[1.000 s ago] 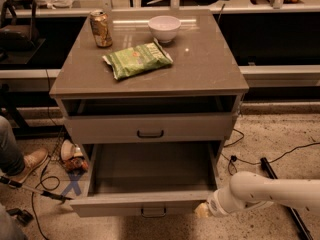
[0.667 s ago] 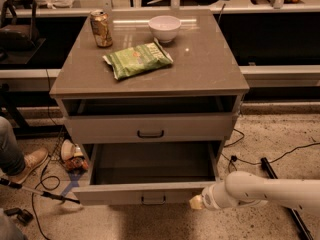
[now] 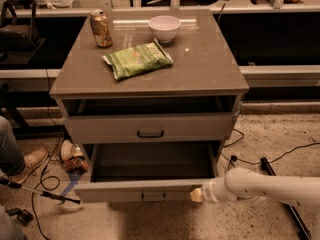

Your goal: Close middle drawer

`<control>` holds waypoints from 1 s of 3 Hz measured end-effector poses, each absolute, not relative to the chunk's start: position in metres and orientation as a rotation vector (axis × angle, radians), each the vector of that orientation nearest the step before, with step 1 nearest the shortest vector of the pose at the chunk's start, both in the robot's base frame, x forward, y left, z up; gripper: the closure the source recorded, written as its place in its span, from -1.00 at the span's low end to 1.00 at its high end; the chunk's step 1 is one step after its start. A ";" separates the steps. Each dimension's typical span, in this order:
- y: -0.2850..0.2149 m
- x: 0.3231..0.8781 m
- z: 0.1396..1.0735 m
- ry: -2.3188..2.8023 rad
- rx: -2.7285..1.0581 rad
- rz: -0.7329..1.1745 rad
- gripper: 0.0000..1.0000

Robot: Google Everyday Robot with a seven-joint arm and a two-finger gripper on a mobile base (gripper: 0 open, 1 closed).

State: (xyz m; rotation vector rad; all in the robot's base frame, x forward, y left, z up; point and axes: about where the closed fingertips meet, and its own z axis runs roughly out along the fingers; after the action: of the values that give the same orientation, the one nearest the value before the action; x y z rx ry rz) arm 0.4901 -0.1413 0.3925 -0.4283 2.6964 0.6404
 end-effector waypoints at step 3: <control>-0.132 0.558 0.401 2.571 -0.437 0.603 1.00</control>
Offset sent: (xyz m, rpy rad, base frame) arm 0.1621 0.0222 0.0251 0.0248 -0.2986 -0.0239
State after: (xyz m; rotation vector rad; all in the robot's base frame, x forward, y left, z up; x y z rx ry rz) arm 0.5575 -0.1316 0.4010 -0.4374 2.5715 0.6034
